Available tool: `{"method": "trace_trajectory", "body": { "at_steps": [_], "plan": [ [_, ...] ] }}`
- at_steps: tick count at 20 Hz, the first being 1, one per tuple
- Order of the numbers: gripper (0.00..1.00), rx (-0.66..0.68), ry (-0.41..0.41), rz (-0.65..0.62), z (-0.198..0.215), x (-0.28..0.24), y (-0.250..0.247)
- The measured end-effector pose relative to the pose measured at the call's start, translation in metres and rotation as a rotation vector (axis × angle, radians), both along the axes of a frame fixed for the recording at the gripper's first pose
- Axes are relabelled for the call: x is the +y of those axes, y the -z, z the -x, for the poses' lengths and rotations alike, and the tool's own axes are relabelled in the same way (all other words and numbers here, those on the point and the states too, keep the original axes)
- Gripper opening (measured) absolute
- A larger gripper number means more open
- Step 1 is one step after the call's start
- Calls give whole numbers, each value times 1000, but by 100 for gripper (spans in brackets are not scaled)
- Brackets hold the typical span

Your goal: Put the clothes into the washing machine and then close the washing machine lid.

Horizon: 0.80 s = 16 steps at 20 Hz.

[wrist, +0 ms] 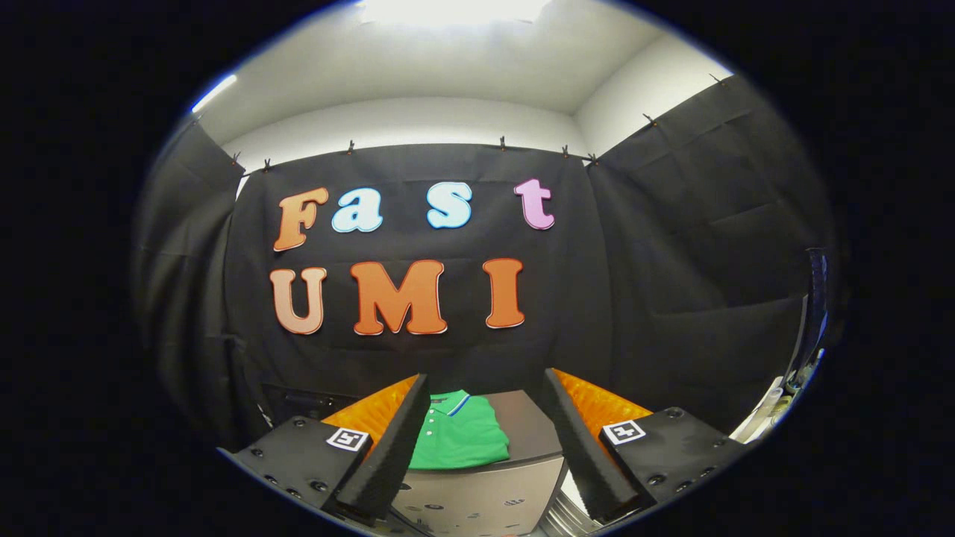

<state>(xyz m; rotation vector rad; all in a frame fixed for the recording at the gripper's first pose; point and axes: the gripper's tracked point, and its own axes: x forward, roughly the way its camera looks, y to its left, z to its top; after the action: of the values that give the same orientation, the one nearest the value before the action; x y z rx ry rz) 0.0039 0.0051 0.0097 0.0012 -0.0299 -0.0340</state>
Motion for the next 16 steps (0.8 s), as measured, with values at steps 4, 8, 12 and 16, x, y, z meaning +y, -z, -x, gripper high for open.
{"method": "trace_trajectory", "body": {
  "at_steps": [4,8,12,16],
  "plan": [
    [98,-43,-37,14,-4,22,-11],
    [98,-64,-37,-15,-17,29,-21],
    [98,-40,-123,22,-23,67,-20],
    [95,-23,-92,43,-33,66,-28]
  ]
}}
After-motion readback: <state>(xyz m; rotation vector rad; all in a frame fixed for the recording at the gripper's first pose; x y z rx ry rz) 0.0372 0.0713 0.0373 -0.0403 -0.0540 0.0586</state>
